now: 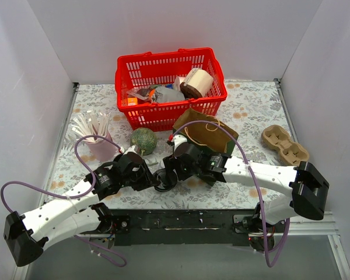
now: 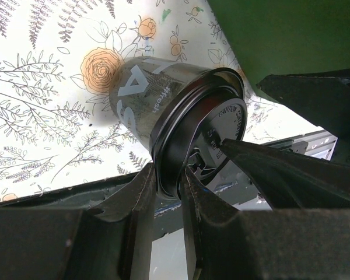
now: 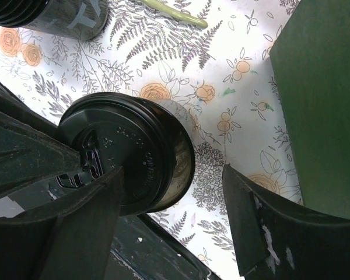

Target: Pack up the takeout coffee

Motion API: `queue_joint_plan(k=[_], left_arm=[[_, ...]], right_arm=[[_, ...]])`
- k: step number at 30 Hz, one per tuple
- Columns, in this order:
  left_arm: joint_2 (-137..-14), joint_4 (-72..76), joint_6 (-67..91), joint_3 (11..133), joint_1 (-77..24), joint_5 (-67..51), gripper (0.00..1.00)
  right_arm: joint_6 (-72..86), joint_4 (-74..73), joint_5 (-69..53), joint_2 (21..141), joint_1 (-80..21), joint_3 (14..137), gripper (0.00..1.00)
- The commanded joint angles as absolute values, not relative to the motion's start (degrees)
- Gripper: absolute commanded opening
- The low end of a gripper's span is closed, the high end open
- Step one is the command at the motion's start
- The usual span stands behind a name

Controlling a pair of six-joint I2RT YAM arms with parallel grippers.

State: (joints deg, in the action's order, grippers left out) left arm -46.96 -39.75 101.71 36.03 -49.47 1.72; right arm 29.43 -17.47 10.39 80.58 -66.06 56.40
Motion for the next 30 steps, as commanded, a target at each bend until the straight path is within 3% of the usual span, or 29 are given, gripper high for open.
queue_joint_plan(k=[1, 8, 30], left_arm=[[-46.23, -37.97, 102.39, 35.42, -49.48, 2.46, 0.09], [-45.79, -37.26, 103.09, 35.16, -49.48, 2.46, 0.22], [-42.19, -43.85, 104.15, 38.67, -49.39, 7.12, 0.22]], right_arm=[[31.2, -16.09, 6.59, 80.16, -65.39, 55.99, 0.75], [31.2, -15.55, 5.89, 78.75, -65.3, 57.3, 0.77], [30.68, -13.36, 5.89, 79.98, -64.78, 58.89, 0.78]])
